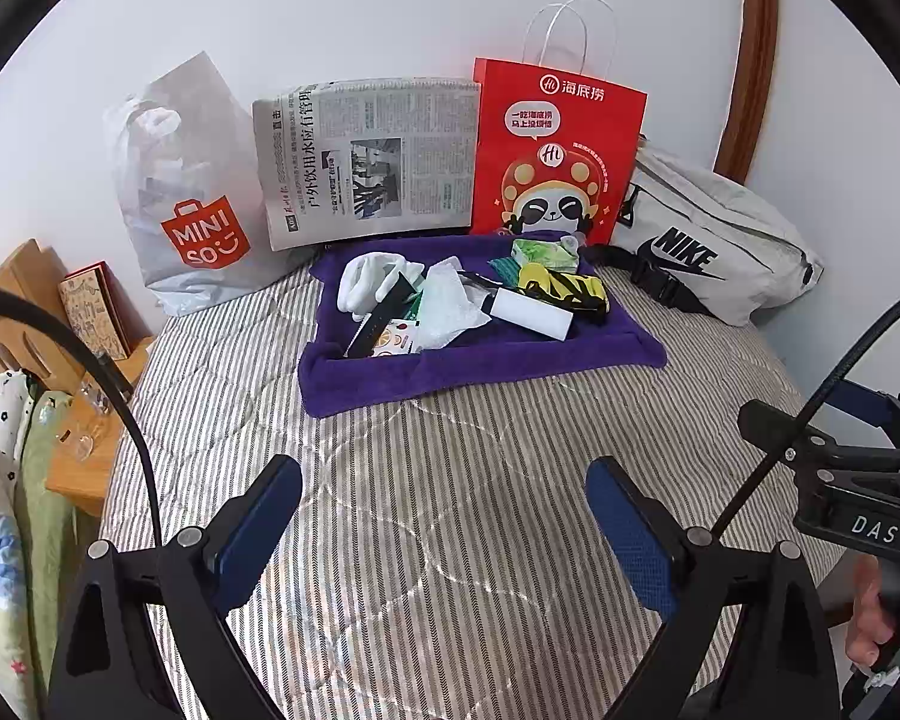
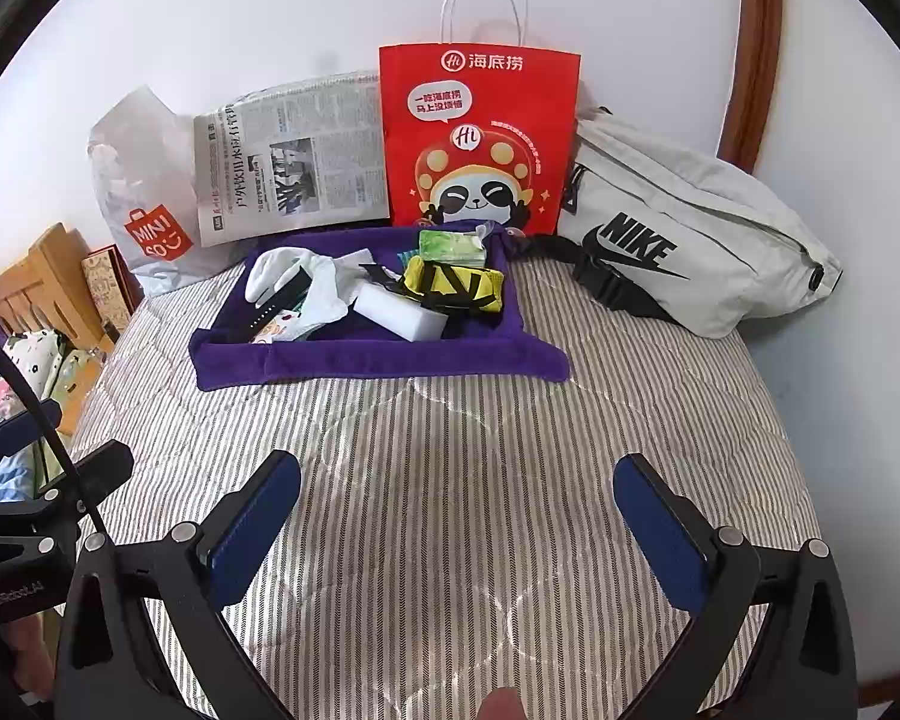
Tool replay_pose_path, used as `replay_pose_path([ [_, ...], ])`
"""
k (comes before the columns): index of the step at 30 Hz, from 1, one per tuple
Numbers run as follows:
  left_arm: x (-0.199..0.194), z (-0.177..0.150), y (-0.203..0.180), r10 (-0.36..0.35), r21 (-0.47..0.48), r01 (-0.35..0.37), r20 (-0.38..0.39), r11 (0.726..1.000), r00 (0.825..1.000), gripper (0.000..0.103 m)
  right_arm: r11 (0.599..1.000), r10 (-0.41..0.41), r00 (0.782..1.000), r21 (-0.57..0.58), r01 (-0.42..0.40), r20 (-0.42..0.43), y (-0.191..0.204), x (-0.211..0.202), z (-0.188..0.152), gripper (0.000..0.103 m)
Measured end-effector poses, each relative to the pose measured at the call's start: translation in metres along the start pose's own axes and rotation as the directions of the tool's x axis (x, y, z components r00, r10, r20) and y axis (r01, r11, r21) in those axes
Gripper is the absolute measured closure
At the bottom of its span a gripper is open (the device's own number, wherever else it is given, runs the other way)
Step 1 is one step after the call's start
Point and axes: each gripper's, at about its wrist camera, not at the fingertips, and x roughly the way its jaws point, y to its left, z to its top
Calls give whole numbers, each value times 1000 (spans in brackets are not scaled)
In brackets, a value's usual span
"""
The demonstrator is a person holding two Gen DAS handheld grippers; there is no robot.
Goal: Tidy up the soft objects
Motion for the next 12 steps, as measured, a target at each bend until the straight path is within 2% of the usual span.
replay_pose_path([
  [12,0,-2,1,0,-1,0,3,1000,1000,7,1000,6,1000,-9,-6,-2,4,0,-1,0],
])
